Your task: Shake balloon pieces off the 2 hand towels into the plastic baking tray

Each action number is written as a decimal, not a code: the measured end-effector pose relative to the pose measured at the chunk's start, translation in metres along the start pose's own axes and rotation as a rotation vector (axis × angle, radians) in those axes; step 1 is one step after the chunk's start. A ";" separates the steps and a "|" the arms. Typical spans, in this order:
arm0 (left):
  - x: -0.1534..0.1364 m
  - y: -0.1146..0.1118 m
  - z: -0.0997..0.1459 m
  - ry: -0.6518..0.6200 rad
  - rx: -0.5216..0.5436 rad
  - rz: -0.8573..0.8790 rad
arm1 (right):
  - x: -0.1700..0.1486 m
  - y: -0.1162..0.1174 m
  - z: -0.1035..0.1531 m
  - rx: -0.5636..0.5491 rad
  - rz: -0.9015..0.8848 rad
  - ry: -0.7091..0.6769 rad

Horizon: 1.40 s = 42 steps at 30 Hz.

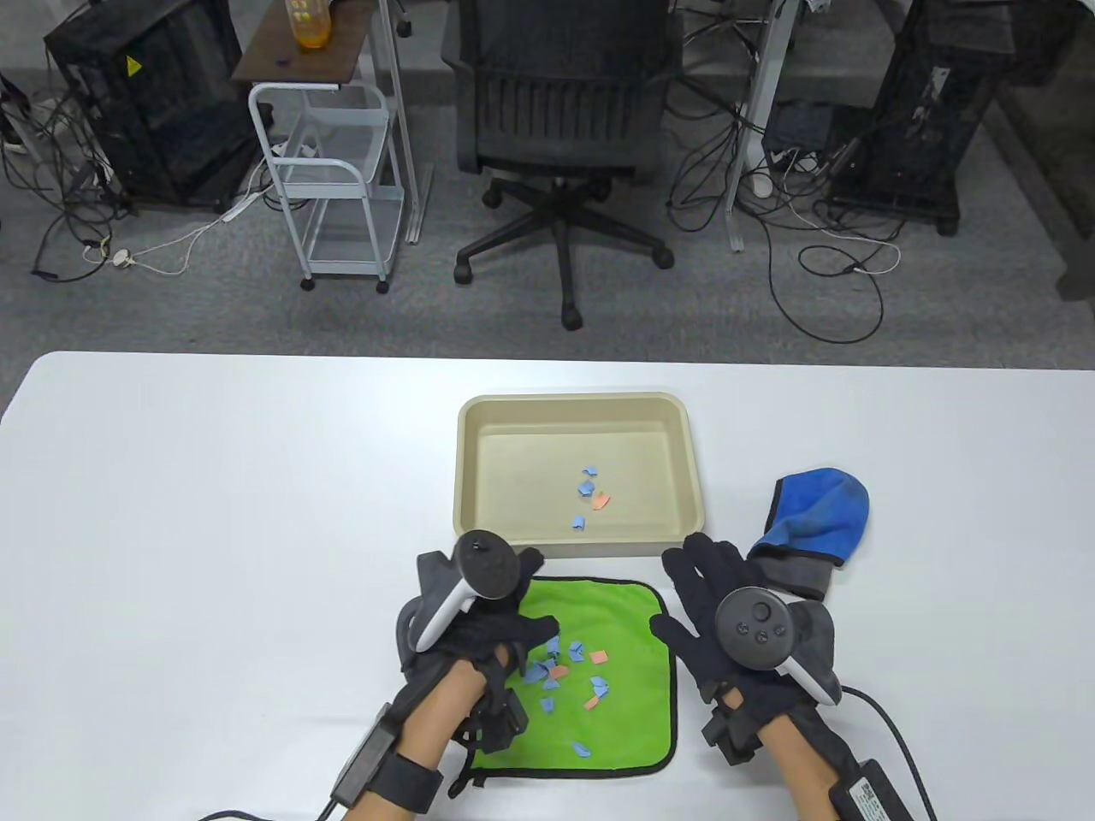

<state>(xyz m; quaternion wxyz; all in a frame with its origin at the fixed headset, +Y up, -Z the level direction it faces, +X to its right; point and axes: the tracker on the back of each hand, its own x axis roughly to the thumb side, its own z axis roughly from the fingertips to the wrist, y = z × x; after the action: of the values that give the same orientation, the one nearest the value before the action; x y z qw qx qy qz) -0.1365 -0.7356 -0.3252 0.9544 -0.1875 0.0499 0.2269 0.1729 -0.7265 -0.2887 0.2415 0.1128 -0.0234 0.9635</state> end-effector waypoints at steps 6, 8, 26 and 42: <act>-0.047 -0.015 -0.027 0.134 -0.011 -0.002 | -0.001 0.004 -0.001 0.022 0.001 0.013; -0.050 -0.022 -0.034 0.145 -0.022 -0.017 | -0.002 0.005 -0.001 0.027 0.000 0.018; -0.034 -0.045 -0.043 0.177 -0.012 -0.166 | -0.001 0.008 -0.002 0.063 0.009 0.043; -0.031 -0.047 -0.044 0.153 -0.009 -0.094 | -0.001 0.009 -0.004 0.081 0.026 0.061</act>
<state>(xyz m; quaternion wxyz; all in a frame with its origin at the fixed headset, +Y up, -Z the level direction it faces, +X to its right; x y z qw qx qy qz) -0.1434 -0.8039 -0.3449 0.9566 -0.2105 0.1128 0.1670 0.1686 -0.7348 -0.2929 0.2247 0.0927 0.0217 0.9698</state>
